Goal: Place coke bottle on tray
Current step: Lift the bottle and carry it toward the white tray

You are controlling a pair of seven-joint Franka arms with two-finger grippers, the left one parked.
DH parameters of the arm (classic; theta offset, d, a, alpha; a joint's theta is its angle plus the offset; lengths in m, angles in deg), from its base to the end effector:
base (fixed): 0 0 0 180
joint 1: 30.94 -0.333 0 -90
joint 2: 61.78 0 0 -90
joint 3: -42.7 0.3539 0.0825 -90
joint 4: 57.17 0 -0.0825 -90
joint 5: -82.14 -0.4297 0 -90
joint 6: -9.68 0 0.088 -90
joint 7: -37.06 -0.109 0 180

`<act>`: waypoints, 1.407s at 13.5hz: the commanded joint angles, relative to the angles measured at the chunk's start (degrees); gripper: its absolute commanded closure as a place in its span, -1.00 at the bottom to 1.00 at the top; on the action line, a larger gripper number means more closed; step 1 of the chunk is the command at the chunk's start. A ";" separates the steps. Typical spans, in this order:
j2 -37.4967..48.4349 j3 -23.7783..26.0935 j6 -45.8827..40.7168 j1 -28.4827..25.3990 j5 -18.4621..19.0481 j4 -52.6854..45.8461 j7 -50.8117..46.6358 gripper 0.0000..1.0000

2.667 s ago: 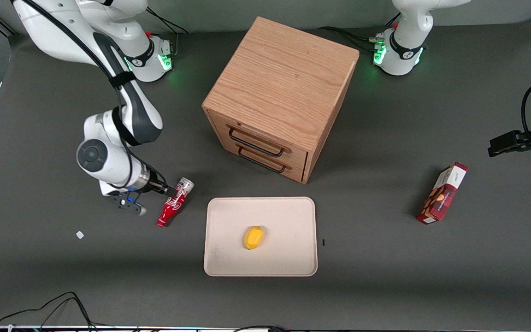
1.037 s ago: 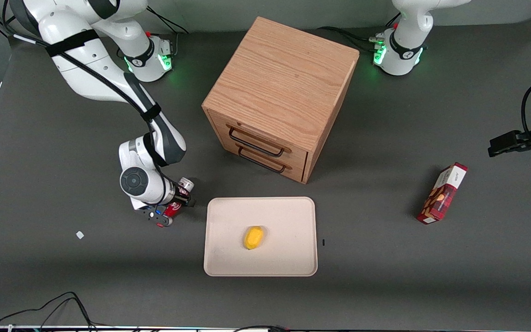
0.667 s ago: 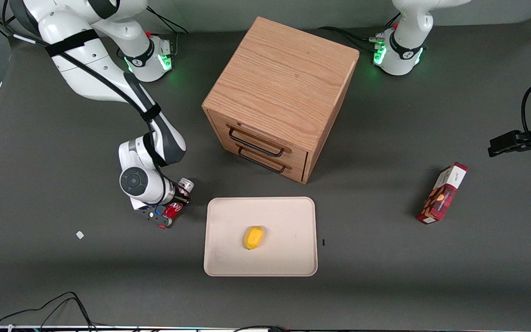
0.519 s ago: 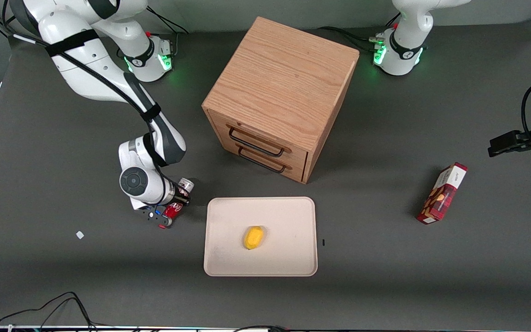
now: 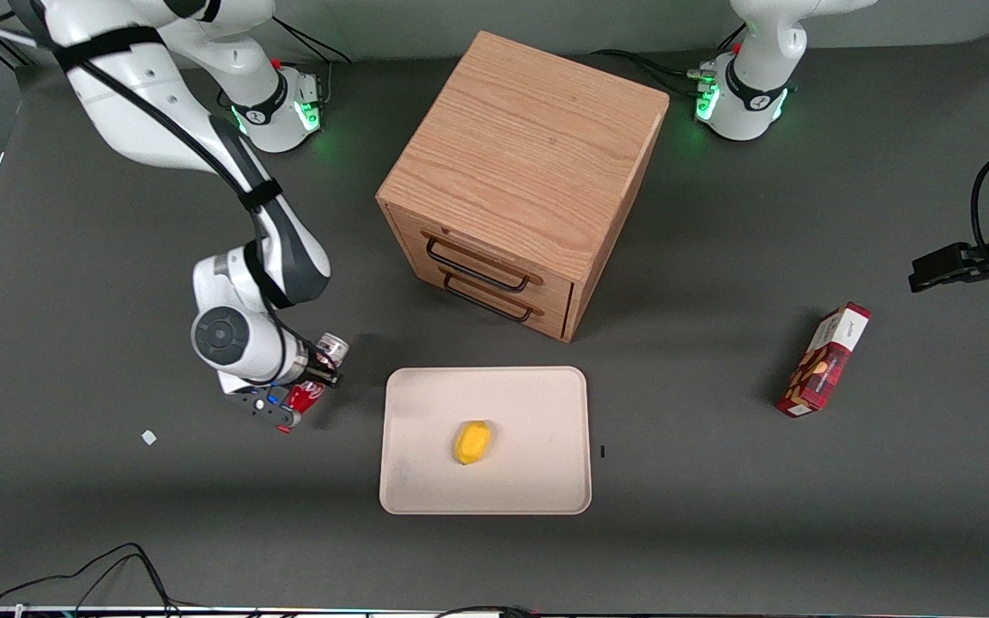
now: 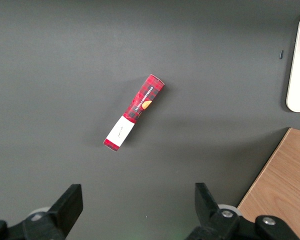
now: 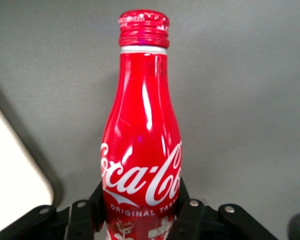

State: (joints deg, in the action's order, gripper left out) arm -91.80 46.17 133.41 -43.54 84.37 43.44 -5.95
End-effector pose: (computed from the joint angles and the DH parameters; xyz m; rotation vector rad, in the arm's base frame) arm 0.6766 0.1895 0.2627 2.9998 -0.6912 -0.1596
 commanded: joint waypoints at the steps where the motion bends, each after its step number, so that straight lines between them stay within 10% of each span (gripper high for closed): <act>1: 8.47 0.75 -11.27 0.73 0.50 -1.54 1.08 1.00; 8: 9.99 0.92 -38.38 2.40 -4.78 -23.33 6.97 1.00; 19: -21.99 0.40 -19.26 -5.49 -4.08 -45.94 11.35 1.00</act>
State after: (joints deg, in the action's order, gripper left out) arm -110.21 47.28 111.84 -47.39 80.45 2.11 1.92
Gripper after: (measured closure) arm 0.458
